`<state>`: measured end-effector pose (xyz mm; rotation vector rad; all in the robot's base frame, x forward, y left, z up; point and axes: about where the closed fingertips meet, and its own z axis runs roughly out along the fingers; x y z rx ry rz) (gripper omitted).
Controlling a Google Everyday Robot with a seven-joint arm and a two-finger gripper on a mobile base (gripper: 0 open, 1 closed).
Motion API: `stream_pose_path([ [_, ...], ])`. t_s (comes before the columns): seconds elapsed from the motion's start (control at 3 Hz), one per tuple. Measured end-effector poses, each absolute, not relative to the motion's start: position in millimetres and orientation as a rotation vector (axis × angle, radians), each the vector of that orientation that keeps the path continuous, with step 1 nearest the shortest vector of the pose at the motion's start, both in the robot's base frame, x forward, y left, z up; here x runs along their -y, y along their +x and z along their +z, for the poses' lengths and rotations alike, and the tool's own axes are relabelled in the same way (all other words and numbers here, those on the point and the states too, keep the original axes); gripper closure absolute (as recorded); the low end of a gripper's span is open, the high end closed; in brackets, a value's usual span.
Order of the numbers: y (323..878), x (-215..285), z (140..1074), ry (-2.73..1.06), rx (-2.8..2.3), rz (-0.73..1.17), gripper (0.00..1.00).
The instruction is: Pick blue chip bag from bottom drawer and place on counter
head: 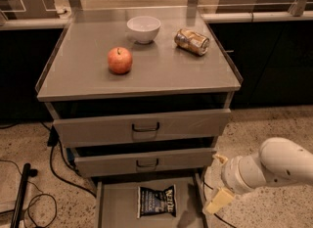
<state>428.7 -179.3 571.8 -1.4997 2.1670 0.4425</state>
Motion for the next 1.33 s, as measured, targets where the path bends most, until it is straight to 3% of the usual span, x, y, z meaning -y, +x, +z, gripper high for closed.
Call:
stream_pose_path([
  [1.0,445.9,172.9,539.4,-1.479,-2.032,0.382,0.0],
  [1.33,434.7,156.3,489.8,-1.494,-2.067,0.416,0.0],
])
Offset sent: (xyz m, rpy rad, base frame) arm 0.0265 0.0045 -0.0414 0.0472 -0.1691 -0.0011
